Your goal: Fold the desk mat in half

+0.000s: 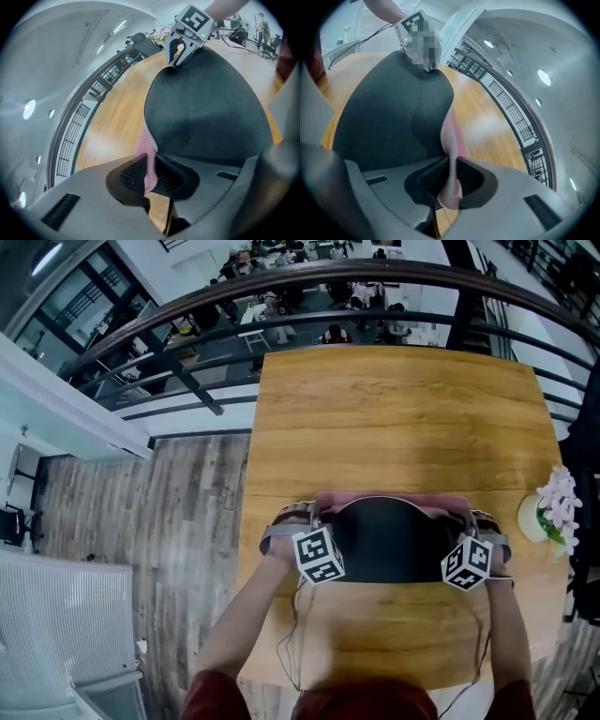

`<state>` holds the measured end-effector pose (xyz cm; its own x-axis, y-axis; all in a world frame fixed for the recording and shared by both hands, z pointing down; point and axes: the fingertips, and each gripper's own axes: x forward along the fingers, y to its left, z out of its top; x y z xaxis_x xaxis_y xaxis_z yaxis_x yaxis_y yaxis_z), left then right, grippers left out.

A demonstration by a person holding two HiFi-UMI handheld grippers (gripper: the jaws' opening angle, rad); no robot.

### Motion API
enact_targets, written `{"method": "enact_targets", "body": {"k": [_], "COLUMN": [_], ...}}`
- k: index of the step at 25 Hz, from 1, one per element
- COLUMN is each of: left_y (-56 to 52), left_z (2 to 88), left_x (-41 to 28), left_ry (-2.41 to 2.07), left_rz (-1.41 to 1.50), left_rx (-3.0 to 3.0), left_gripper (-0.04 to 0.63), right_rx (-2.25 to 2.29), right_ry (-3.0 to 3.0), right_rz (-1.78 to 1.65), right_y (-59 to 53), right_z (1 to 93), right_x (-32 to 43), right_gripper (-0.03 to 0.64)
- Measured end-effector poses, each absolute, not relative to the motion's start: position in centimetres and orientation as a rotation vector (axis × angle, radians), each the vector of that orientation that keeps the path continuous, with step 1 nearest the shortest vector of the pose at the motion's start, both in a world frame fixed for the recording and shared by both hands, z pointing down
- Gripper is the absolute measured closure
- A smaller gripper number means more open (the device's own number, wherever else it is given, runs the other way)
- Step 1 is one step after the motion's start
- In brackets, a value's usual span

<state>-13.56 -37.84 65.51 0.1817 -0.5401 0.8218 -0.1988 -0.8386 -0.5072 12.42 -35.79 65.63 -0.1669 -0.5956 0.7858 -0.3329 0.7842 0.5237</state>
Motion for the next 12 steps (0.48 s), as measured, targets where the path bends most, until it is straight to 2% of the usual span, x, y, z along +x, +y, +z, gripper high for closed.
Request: {"method": "enact_targets", "body": {"k": [4,9,12], "left_y": [-37.9,-38.4,-38.6], "left_z": [65.5,65.0,64.7], "left_x": [-13.6,-13.8,-14.1], "left_ry": [0.732,0.784,0.815], "left_rz": [-1.684,-1.66,-1.65], "left_rx": [-2.163,-2.15,-2.155], "left_gripper": [0.512,0.457,0.446], "right_rx": [0.723,0.787,0.817], "right_ry": [-1.761,-1.766,-1.772], "right_rz": [-0.298,-0.295,-0.296], "right_y": [-36.0,-36.5,-36.8], "right_z": [65.5,64.9,64.6], "right_x": [12.4,12.8,12.9], "right_gripper": [0.548,0.484,0.459]}}
